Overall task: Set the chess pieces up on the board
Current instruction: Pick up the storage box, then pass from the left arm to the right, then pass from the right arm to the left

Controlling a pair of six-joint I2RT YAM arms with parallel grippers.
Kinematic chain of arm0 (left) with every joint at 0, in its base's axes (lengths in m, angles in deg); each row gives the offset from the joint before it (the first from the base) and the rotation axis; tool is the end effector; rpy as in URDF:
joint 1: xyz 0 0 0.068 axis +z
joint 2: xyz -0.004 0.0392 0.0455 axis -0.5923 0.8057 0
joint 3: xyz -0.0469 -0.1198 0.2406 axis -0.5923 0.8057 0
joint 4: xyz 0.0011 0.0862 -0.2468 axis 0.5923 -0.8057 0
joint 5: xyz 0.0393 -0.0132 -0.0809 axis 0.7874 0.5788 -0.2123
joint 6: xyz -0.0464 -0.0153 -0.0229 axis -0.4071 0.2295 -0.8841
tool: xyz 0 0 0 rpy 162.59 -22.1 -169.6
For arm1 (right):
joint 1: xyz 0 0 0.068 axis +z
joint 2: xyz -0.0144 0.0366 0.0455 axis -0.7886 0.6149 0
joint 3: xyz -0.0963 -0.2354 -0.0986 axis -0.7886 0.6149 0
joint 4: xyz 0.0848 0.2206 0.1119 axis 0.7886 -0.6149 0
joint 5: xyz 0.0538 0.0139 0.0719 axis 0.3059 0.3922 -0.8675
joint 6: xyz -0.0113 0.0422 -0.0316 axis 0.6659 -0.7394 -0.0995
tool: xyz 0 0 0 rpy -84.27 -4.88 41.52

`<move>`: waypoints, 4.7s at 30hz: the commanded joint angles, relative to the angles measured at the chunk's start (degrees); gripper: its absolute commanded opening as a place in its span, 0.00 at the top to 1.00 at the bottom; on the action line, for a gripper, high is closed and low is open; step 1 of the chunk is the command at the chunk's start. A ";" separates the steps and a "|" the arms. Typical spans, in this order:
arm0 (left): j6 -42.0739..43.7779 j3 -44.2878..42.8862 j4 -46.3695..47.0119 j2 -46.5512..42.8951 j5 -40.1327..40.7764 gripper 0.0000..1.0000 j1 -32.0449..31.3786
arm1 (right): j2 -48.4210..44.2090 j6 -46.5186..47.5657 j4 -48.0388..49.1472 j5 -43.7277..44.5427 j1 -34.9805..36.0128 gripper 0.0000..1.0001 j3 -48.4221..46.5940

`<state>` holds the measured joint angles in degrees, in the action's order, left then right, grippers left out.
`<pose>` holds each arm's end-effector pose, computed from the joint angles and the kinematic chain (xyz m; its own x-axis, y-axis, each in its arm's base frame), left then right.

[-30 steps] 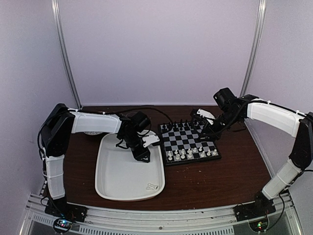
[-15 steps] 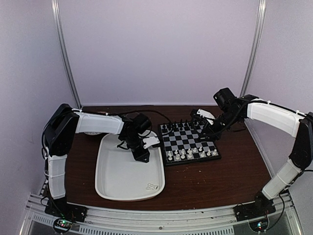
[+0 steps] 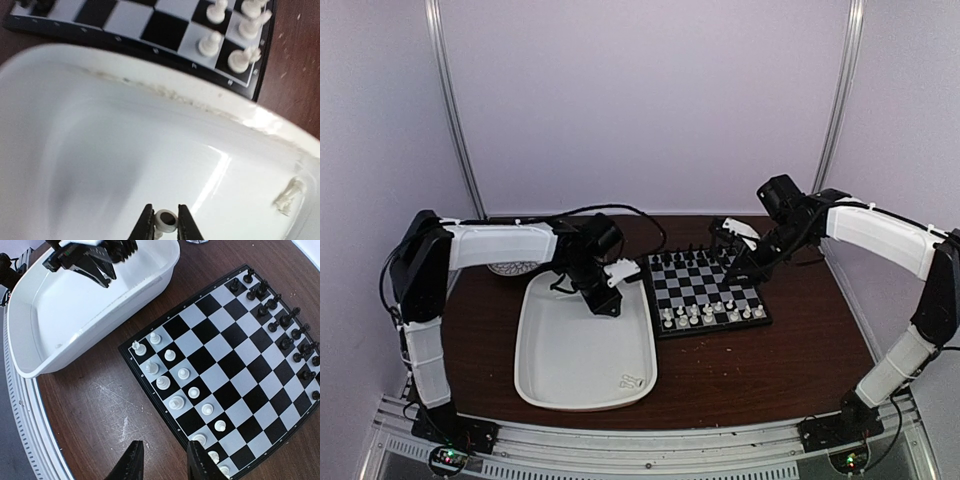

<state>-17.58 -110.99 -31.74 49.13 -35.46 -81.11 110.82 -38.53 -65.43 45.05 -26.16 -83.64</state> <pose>0.2839 -0.2907 0.1788 -0.5525 0.7657 -0.3294 0.8288 0.5467 -0.1191 0.2744 0.1549 0.2815 -0.4436 -0.6374 -0.6300 -0.8903 0.3942 0.2281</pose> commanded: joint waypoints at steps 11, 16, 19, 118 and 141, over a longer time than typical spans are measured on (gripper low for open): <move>-35.45 6.07 33.97 -25.52 -6.00 0.92 1.29 | 7.49 -19.59 5.80 -18.83 1.17 0.63 -20.72; -45.40 9.91 47.76 -26.91 -8.60 0.92 1.30 | 13.29 -37.42 19.27 -29.09 4.49 0.62 -21.92; -50.69 13.19 56.33 -27.78 -9.59 0.92 1.30 | 15.75 -51.02 33.90 -34.38 6.19 0.62 -20.32; -40.37 32.91 49.07 -48.31 3.77 0.43 3.22 | 31.52 27.33 -39.48 58.02 9.62 0.98 -30.16; -44.35 32.58 46.86 -36.37 -18.30 0.39 4.89 | 26.97 20.63 -50.55 14.02 14.38 0.98 -56.05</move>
<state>-58.63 -78.36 10.55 9.33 -40.88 -76.52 140.41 -15.49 -109.47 71.61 -14.36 -138.63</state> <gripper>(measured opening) 0.607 0.078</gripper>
